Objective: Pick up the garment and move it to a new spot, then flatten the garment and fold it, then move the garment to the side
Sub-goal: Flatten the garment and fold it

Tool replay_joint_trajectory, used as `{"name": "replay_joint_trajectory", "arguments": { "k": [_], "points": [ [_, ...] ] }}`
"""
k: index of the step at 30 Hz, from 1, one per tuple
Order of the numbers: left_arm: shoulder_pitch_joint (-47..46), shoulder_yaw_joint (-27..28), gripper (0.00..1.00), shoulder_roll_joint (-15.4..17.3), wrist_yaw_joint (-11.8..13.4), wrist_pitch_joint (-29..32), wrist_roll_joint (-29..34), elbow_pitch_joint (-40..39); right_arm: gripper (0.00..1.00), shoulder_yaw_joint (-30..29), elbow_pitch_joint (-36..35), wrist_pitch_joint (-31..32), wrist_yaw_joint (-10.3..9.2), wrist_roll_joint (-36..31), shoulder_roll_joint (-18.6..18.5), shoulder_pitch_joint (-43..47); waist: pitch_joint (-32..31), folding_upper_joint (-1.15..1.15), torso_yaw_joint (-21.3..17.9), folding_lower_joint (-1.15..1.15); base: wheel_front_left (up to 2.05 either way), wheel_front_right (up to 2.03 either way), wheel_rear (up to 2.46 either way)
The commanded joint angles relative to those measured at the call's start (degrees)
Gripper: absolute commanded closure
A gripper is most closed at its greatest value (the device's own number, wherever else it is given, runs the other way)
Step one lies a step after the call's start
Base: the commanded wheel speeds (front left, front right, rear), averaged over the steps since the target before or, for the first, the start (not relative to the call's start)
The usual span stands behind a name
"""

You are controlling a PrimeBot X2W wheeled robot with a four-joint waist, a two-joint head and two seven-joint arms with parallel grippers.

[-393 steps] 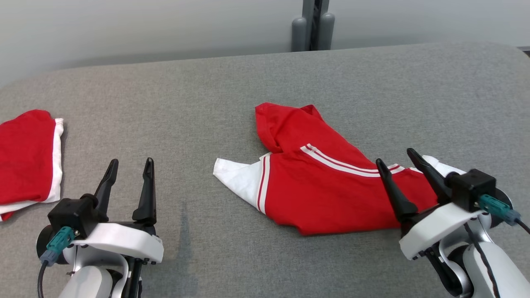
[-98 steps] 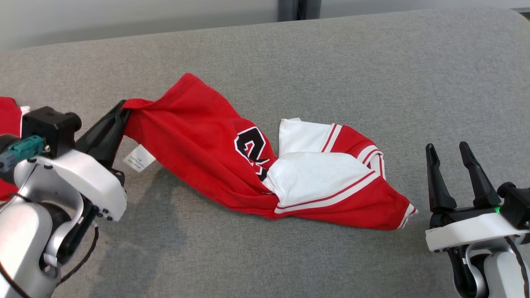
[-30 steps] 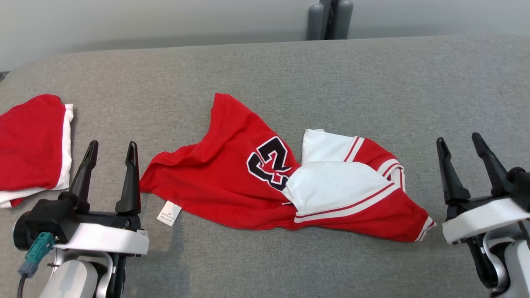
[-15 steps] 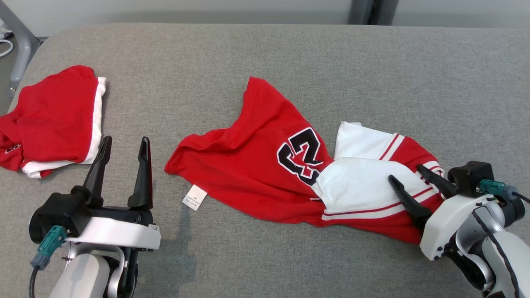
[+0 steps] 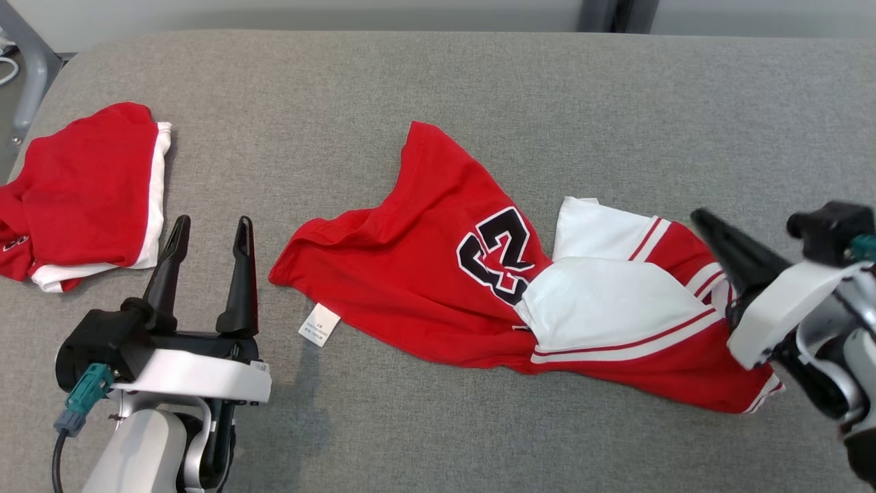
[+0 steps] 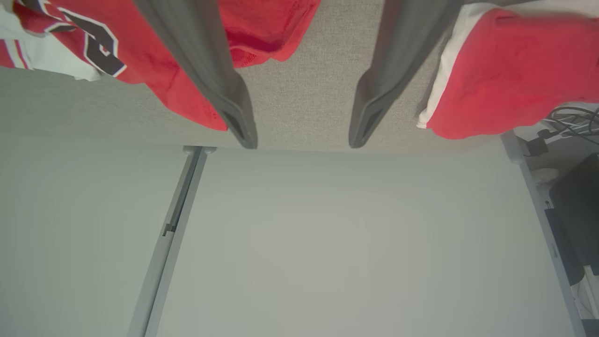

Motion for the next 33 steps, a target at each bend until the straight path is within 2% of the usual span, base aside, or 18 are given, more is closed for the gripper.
{"name": "replay_joint_trajectory", "arguments": {
  "k": [1, 7, 14, 15, 16, 17, 23, 33],
  "points": [
    [-1.3, 0.6, 0.00, 0.0, -0.4, -0.3, 0.5, -0.1, 1.00, -1.1, -0.1, -0.8, -0.02, 0.0, -0.9, -2.6, 0.2, 0.00, -0.2, 0.00, 0.00, 0.00, 0.00],
    [-1.5, 0.8, 0.00, -0.4, -1.0, -0.3, 1.2, 0.3, 1.00, -1.3, 0.9, -1.1, -0.02, -0.5, -1.9, -6.4, 0.2, 0.00, -0.4, 0.00, 0.00, 0.00, 0.00],
    [-0.9, 1.8, 0.00, -0.8, -1.5, -0.3, 1.6, 0.6, 1.00, -2.2, 2.4, -4.6, -0.02, -1.0, 0.2, -5.7, -0.1, 0.00, -1.5, 0.00, 0.00, 0.00, 0.00],
    [-0.8, 1.9, 0.00, -0.8, -1.5, -0.3, 1.7, 0.7, 0.91, -3.0, 2.5, -5.7, -0.02, -1.3, 0.8, -5.6, -0.2, 0.00, -1.8, 0.00, 0.00, 0.00, 0.00],
    [-0.7, 2.0, 0.00, -0.7, -1.6, -0.2, 1.7, 0.7, 0.10, -3.8, 2.6, -6.9, -0.02, -1.8, 1.4, -5.5, -0.3, 0.00, -2.1, 0.00, 0.00, 0.00, 0.00],
    [-0.6, 2.1, 0.00, -0.6, -1.6, -0.2, 1.8, 0.8, 0.00, -4.9, 2.8, -8.5, -0.02, -2.6, 2.0, -5.2, -0.5, 0.00, -2.5, 0.00, 0.00, 0.00, 0.00],
    [-0.1, 2.1, 0.00, 0.1, -1.7, -0.2, 2.1, 1.0, 0.00, -13.7, 2.1, -16.1, -0.02, -9.7, 6.7, -3.7, -1.9, 0.00, -4.6, 0.00, 0.00, 0.00, 0.00],
    [2.5, 1.5, 0.00, 1.1, -1.0, 1.1, 2.1, 0.7, 0.00, -22.5, -5.8, -15.2, -0.02, -17.5, 13.2, 7.6, -5.3, 0.00, -6.5, 0.00, 0.00, 0.00, 0.00]
  ]
}}
